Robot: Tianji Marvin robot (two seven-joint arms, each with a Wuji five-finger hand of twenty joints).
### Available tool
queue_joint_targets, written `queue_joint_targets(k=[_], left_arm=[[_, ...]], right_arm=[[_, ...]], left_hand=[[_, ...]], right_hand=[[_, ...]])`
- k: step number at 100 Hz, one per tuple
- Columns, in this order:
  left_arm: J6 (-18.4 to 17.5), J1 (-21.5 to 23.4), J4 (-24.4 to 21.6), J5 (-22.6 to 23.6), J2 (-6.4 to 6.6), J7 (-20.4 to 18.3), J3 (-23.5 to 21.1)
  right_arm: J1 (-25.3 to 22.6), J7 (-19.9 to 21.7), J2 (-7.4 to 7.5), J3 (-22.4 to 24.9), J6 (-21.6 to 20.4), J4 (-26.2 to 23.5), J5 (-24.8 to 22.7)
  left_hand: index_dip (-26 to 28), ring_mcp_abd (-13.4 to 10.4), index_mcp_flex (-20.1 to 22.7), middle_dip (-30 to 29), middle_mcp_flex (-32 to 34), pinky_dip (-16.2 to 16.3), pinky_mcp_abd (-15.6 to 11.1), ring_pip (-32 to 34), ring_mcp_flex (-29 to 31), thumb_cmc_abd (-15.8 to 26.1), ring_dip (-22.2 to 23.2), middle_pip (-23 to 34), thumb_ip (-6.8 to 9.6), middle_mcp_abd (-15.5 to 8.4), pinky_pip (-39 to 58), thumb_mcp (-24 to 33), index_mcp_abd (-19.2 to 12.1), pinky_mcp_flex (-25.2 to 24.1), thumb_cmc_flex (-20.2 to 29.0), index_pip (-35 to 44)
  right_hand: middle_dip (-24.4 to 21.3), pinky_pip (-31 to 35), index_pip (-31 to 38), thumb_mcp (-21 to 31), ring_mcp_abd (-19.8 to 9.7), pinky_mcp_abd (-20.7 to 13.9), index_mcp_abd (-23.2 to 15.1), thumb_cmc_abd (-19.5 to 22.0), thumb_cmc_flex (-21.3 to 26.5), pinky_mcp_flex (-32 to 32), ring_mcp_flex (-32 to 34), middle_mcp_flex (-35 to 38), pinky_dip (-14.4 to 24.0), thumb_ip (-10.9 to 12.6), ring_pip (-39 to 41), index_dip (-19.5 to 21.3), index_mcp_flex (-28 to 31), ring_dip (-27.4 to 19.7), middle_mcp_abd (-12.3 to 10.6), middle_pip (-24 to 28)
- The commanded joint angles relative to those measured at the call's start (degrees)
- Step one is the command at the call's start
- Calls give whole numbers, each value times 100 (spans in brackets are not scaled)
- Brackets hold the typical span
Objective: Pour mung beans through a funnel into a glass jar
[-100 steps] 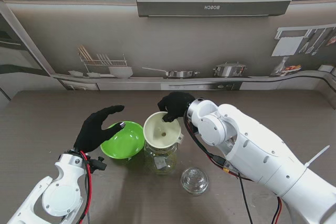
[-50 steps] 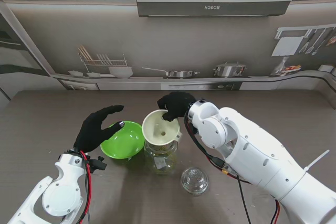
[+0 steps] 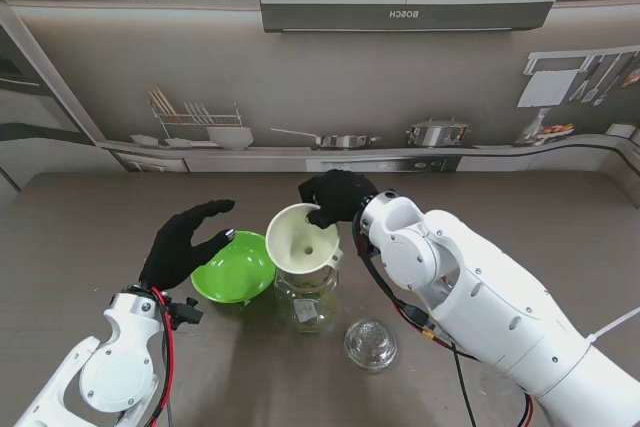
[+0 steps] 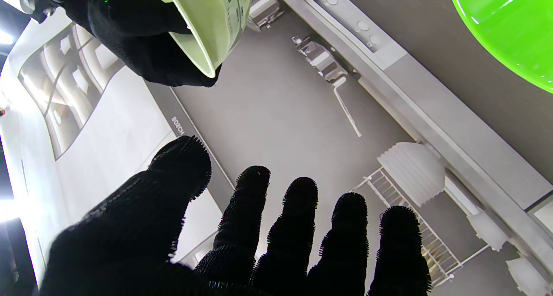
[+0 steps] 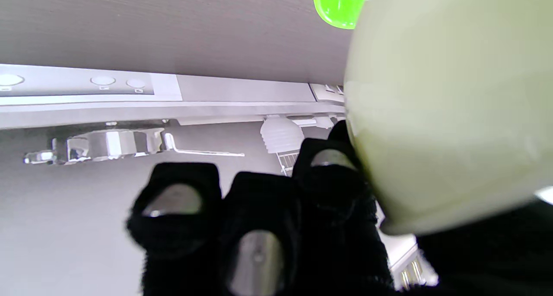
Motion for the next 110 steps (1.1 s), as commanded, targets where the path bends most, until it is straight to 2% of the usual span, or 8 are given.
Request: queue_joint_targets(k=[1, 40, 66, 90, 110], left_arm=[[24, 24, -50, -25, -34, -89, -10], [32, -4, -13, -39, -34, -102, 4], [33, -16, 13, -45, -37, -91, 10], [37, -34, 41, -52, -35, -103, 25], [42, -49, 59, -55, -35, -105, 40]], right_arm=[[-52, 90, 3, 61, 46, -134, 27], [-214, 314, 63, 399, 322, -463, 105], [-266, 510, 132, 636, 445, -509, -12], [-250, 710, 213, 842, 471, -333, -296], [-186, 775, 265, 953, 457, 80, -557]], left_hand=[[-37, 8, 27, -18, 43, -24, -85, -37, 78, 152, -74, -35, 167, -14, -193, -84, -107, -91, 92, -22], [-39, 17, 34, -18, 52, -38, -82, -34, 89, 153, -71, -33, 168, -11, -203, -80, -104, -95, 102, -21], [-39, 16, 51, -19, 55, -41, -87, -34, 90, 166, -71, -34, 168, -8, -202, -83, -103, -92, 101, -15], [-41, 17, 42, -20, 52, -44, -83, -37, 88, 171, -72, -36, 169, -2, -203, -84, -101, -97, 101, -19], [-41, 19, 57, -22, 51, -45, -86, -40, 84, 171, -73, -37, 168, 8, -203, -85, -88, -98, 107, -14]], right_hand=[[15, 430, 240, 390, -569, -319, 16, 127, 157, 245, 212, 444, 149, -138, 430, 162, -80, 93, -97, 211], [-36, 381, 228, 350, -574, -268, 105, 125, 219, 230, 214, 439, 134, -117, 395, 178, -79, 102, -48, 187], [-46, 367, 226, 325, -555, -247, 107, 137, 223, 225, 214, 439, 133, -110, 383, 180, -79, 101, -34, 186], [-52, 335, 214, 293, -555, -248, 108, 165, 222, 213, 213, 436, 126, -100, 376, 179, -99, 101, -33, 183], [-59, 313, 210, 274, -548, -246, 112, 167, 238, 213, 214, 434, 121, -89, 346, 187, -119, 87, -28, 168]])
